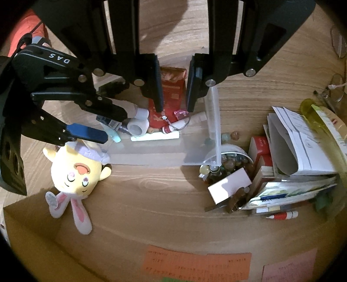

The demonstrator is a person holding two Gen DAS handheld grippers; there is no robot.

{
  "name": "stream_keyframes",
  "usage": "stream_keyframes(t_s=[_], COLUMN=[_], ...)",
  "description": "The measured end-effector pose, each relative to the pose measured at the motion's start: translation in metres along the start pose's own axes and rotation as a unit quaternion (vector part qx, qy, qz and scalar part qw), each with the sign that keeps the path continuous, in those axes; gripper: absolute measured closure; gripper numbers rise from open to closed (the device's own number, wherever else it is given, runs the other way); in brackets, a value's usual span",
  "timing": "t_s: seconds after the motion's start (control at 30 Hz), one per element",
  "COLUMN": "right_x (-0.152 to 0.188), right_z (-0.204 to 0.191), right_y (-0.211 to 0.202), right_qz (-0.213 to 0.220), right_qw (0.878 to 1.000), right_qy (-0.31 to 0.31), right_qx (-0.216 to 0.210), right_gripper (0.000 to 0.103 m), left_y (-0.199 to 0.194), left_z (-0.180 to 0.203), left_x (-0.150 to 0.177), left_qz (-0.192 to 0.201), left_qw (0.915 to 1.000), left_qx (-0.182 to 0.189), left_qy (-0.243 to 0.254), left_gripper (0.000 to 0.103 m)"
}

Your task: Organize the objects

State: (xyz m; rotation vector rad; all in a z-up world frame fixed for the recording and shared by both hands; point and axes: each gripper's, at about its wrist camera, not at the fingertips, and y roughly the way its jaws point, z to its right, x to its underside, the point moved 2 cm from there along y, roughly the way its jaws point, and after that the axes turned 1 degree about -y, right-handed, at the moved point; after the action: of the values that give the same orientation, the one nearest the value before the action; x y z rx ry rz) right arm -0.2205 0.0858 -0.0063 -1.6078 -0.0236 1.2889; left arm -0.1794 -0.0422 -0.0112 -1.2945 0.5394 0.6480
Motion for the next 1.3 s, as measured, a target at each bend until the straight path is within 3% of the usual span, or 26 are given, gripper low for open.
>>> stream_keyframes(t_s=[0.17, 0.23, 0.3, 0.5, 0.63, 0.73, 0.87, 1.3], right_x=[0.010, 0.015, 0.021, 0.038, 0.048, 0.055, 0.060, 0.083], right_z=[0.003, 0.005, 0.006, 0.007, 0.008, 0.009, 0.004, -0.006], right_y=[-0.018, -0.028, -0.037, -0.062, -0.075, -0.084, -0.090, -0.091], right_qz=[0.008, 0.014, 0.022, 0.044, 0.058, 0.071, 0.076, 0.072], right_qw=[1.000, 1.000, 0.999, 0.998, 0.997, 0.995, 0.995, 0.995], right_qy=[0.016, 0.023, 0.029, 0.042, 0.051, 0.064, 0.062, 0.070], right_qx=[-0.003, -0.003, -0.001, 0.001, 0.006, 0.008, 0.018, 0.026], right_gripper=[0.060, 0.056, 0.043, 0.031, 0.030, 0.019, 0.018, 0.017], left_y=[-0.012, -0.015, -0.019, -0.031, -0.043, -0.050, -0.057, -0.052], left_z=[0.004, 0.006, 0.008, 0.012, 0.016, 0.021, 0.028, 0.036], left_x=[0.006, 0.009, 0.013, 0.022, 0.026, 0.030, 0.040, 0.067], left_qz=[0.009, 0.012, 0.013, 0.022, 0.040, 0.052, 0.066, 0.069], left_qw=[0.9999, 0.9999, 0.9999, 0.9997, 0.9992, 0.9985, 0.9972, 0.9970], left_qx=[0.005, 0.003, 0.006, 0.006, 0.005, -0.004, -0.019, -0.025], left_qy=[0.005, 0.007, 0.006, 0.005, 0.007, 0.017, 0.030, 0.024], left_gripper=[0.084, 0.084, 0.083, 0.063, 0.044, 0.034, 0.023, 0.019])
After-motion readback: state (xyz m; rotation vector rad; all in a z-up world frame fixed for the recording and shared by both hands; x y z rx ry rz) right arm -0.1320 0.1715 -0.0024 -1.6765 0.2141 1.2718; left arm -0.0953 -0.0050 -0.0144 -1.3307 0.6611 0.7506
